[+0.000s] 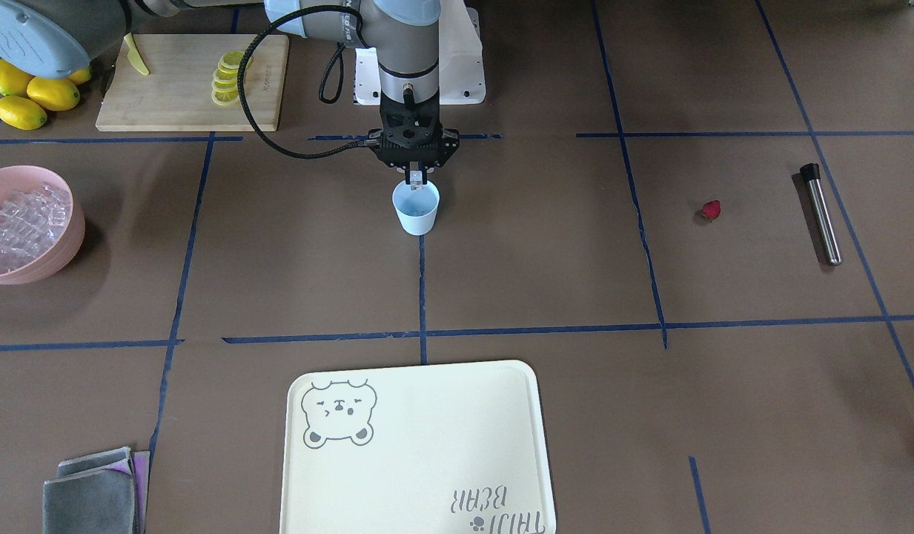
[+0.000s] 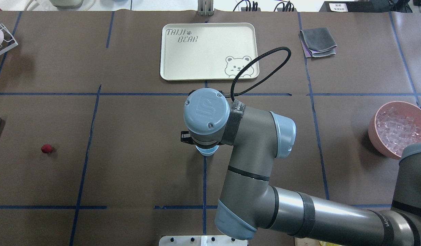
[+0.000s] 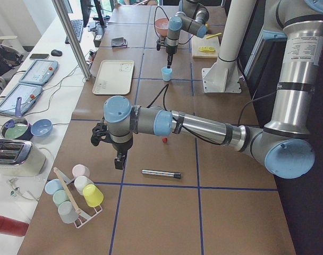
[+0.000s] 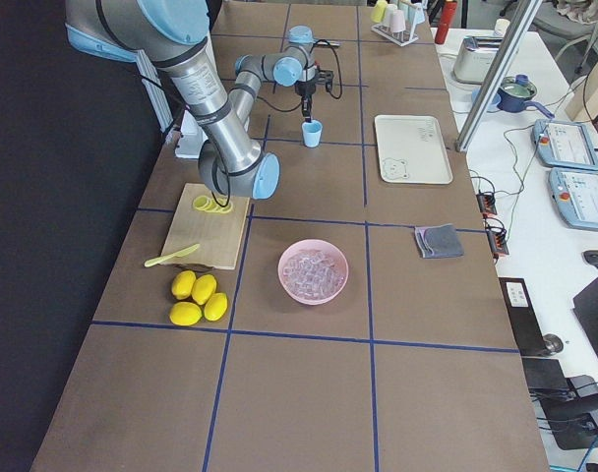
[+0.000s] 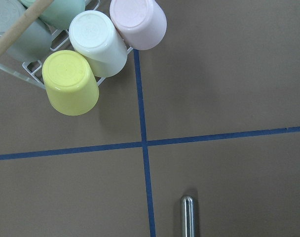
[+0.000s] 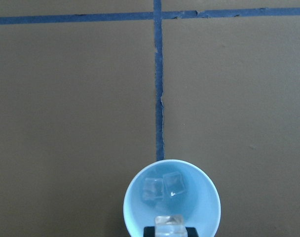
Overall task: Mash ice and strawberries in cup
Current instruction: 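Carry the ice cube with the right gripper toward the light-blue cup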
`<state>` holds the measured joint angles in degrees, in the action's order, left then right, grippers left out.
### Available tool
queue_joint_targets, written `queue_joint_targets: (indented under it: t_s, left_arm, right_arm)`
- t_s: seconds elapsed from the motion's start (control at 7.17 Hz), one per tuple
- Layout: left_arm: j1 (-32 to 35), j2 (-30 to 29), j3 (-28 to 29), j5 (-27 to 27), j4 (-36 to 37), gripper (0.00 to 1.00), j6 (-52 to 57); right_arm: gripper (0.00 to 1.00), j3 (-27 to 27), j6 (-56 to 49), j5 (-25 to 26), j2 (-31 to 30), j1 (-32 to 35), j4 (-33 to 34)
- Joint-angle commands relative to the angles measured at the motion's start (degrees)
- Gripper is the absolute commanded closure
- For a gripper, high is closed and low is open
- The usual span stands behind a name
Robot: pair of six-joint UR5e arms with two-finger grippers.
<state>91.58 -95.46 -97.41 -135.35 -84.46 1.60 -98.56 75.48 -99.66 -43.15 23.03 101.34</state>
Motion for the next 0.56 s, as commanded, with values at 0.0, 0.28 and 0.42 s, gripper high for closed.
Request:
queue_joint_targets:
  t_s: [0.0,0.28,0.42]
  left_arm:
    - [0.0,0.0,0.0,0.0,0.0,0.0,-0.1]
    - [0.0,-0.1,0.5,0.0,0.0,0.0,0.1]
    - [0.0,-0.1,0.5,0.0,0.0,0.0,0.0]
  right_arm:
    - [0.98,0.9,-0.1,0.7,0.3,0.0,0.0]
    - [0.75,1.0,0.0,0.6,0.4,0.0,0.0]
    - [0.6,1.0,0.0,0.6,0.4,0.1,-0.1]
